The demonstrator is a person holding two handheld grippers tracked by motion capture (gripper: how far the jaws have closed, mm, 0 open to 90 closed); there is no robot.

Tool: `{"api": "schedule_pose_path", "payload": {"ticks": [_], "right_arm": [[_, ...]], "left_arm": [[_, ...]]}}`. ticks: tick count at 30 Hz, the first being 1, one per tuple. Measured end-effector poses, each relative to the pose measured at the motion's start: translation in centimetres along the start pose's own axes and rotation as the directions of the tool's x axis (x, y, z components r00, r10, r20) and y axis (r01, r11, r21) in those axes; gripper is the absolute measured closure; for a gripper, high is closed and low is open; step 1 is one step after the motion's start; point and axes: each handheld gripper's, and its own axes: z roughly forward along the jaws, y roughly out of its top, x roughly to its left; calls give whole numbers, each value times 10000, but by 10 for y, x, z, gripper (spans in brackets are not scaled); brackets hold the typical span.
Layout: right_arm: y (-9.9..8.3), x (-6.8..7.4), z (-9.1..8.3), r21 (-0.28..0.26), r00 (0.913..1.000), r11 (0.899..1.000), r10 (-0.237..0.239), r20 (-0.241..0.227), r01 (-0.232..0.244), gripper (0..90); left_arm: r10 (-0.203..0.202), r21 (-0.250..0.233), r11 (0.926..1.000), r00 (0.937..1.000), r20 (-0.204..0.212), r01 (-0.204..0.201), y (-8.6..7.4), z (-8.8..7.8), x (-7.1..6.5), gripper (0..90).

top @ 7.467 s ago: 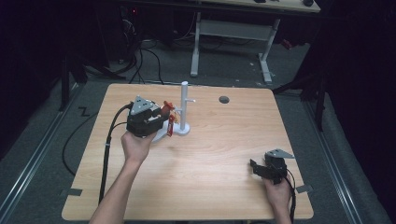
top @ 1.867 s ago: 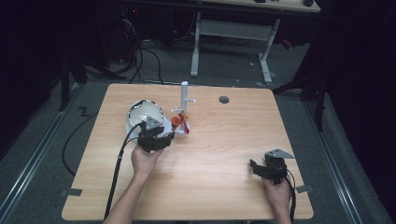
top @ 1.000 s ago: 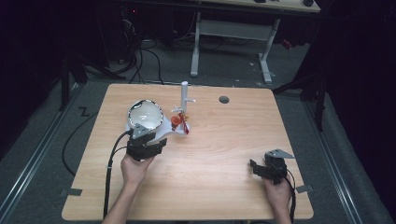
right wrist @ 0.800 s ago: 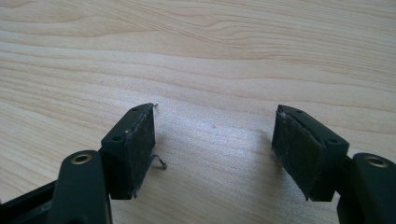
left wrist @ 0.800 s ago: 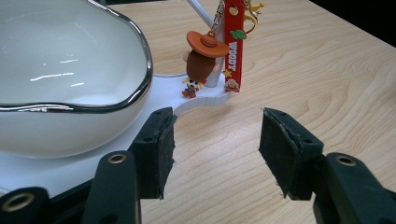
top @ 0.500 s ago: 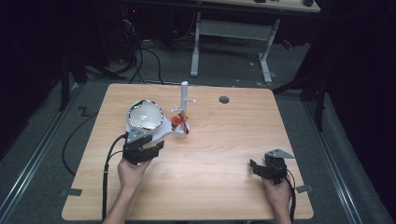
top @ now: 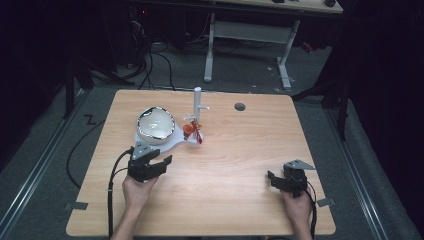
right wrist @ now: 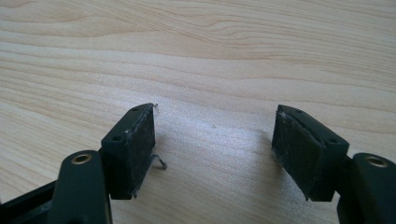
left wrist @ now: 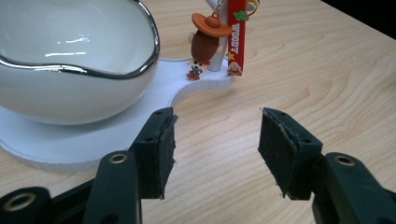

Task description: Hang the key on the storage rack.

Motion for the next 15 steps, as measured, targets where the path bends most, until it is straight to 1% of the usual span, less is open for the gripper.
{"api": "schedule_pose_path", "payload": {"ticks": [6,9,15], "right_arm": [[0,0,0,-1,10000,10000,-6,-4,6,307],[0,0,0,-3,10000,10000,-8,-3,8,307],[0,0,0,-2,10000,10000,-8,-6,8,307]], "left_arm": [[-51,27,10000,10000,-39,52,-4,-2,3,451],[31,86,10000,9999,-113,-31,-5,-4,3,450],[-24,62,10000,10000,-30,24,-9,-7,2,448]]}}
